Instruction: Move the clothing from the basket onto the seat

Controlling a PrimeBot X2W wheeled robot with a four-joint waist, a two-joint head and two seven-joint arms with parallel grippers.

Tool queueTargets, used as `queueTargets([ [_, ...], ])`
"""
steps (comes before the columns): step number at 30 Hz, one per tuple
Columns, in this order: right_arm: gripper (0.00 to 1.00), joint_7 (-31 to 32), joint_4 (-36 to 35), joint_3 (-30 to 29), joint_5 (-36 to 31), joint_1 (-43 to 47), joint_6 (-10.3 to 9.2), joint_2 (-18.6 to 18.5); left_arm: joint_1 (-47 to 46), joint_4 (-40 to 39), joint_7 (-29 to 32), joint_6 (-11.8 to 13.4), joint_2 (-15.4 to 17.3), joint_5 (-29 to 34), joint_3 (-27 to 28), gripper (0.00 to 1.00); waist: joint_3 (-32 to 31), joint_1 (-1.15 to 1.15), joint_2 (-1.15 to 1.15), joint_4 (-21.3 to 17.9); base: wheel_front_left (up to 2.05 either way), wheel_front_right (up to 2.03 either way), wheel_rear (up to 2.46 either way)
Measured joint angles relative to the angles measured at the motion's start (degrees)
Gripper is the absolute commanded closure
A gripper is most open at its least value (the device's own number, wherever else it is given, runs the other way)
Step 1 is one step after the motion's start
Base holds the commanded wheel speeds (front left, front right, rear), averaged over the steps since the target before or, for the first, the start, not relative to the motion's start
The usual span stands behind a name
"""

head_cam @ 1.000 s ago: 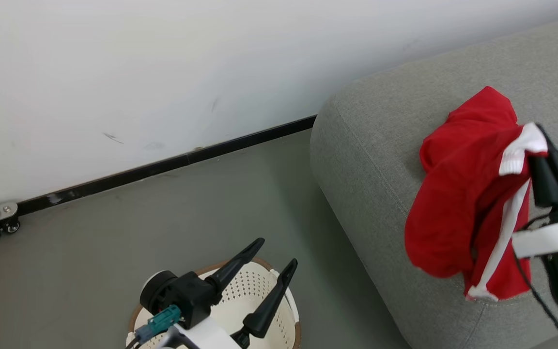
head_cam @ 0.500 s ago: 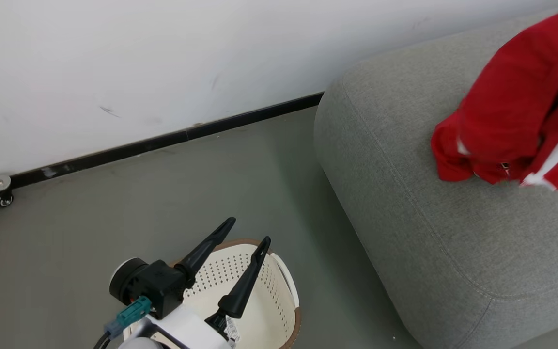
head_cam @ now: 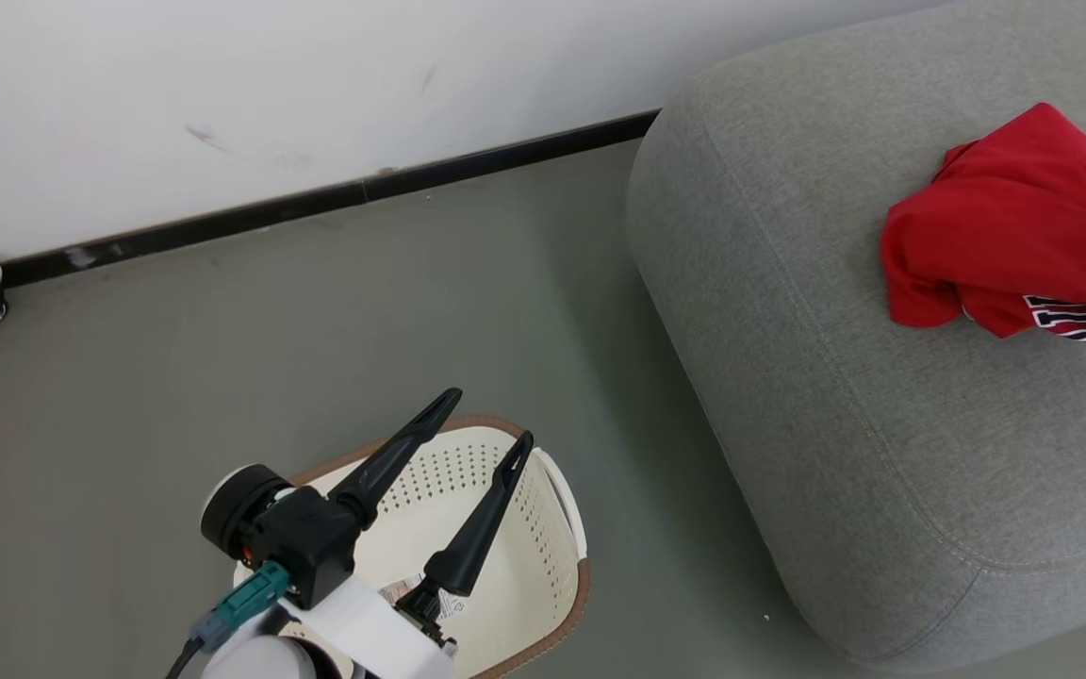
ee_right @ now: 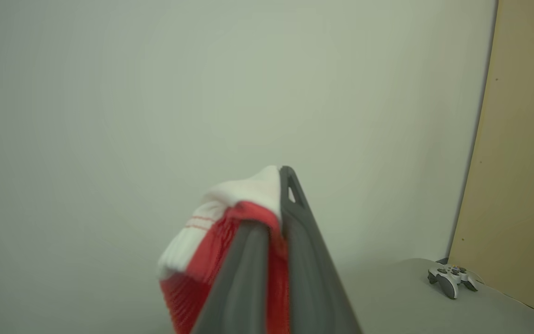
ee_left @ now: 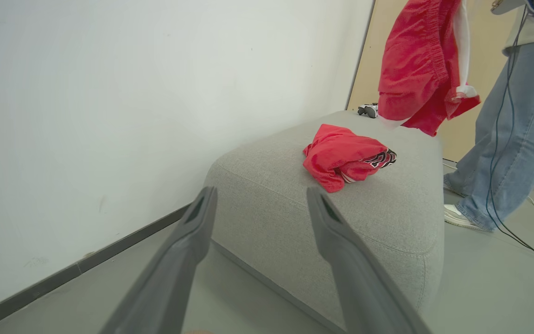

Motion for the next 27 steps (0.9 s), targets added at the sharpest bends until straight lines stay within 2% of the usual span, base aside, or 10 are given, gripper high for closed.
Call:
queueTargets([
  [7,1.00,-0.98,6.84,-1.33,-3.37,1.68,0.00,-0.01,-1.12,-1.55,0.78,0.01,0.35,1.07,-0.08,0.00,2.53,0.00,0.00,0.93,0.00,0.00,0.00],
  [15,1.00,-3.26,14.86,-3.35,-5.12,6.50,0.01,5.80,-2.05,-2.48,1.85,0.34,1.22,1.45,-0.05,0.00,4.97,0.00,0.00,2.33,0.00,0.00,0.00],
  [27,1.00,-5.61,22.31,-3.86,-8.15,9.04,0.01,10.02,-3.43,-3.32,2.72,0.34,1.58,1.61,0.18,0.00,7.23,0.00,0.00,3.57,0.00,0.00,0.00],
])
